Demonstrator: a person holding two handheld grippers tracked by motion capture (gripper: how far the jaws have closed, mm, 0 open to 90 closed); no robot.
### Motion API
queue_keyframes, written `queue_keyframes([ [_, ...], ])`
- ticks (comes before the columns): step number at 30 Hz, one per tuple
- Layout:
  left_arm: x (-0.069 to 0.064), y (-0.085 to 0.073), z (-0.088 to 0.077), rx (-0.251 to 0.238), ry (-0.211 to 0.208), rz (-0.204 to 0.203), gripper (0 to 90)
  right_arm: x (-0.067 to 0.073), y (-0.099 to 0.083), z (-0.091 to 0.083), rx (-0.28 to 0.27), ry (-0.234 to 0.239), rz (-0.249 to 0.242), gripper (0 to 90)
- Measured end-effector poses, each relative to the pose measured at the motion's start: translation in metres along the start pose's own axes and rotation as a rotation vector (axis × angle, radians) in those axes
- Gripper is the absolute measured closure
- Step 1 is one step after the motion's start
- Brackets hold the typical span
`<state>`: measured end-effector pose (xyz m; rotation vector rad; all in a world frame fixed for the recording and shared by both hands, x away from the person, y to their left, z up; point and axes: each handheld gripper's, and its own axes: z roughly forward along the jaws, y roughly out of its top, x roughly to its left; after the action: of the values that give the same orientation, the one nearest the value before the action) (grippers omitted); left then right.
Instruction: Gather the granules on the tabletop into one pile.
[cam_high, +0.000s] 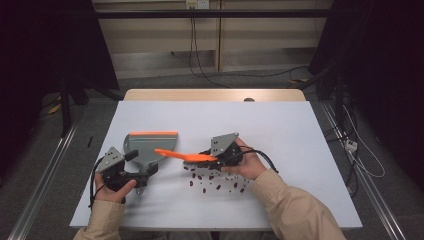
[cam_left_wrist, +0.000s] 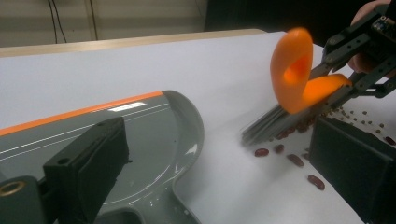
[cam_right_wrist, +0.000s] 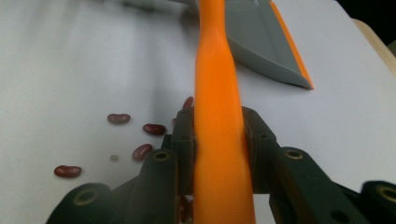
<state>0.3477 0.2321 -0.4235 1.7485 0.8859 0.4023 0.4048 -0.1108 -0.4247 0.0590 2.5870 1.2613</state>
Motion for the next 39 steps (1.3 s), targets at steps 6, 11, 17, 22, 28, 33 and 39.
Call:
queue_keyframes([
  [6, 0.000, 0.000, 0.001, 0.001, 0.000, -0.005, 4.9, -0.011, -0.001, -0.025, -0.031, -0.082, 0.038, 70.8],
  [11, 0.000, 0.000, 0.002, 0.003, -0.004, 0.001, 4.9, -0.024, -0.020, -0.040, 0.028, -0.170, 0.070, 70.8],
  [17, 0.000, -0.001, 0.003, 0.003, -0.004, -0.003, 4.9, -0.030, -0.048, -0.045, 0.106, -0.241, 0.111, 70.8],
  [22, 0.000, -0.001, 0.004, 0.009, -0.004, 0.000, 4.9, -0.021, -0.050, -0.045, 0.095, -0.223, 0.120, 70.6],
  [28, -0.001, -0.001, 0.003, 0.009, -0.003, -0.001, 4.9, -0.008, -0.046, -0.048, 0.090, -0.207, 0.137, 70.6],
  [33, -0.001, -0.001, 0.004, 0.011, -0.004, 0.004, 4.9, -0.002, -0.044, -0.051, 0.082, -0.190, 0.167, 70.7],
  [39, -0.002, 0.000, 0.004, 0.008, -0.003, 0.003, 4.9, -0.004, -0.042, -0.051, 0.062, -0.185, 0.194, 70.8],
])
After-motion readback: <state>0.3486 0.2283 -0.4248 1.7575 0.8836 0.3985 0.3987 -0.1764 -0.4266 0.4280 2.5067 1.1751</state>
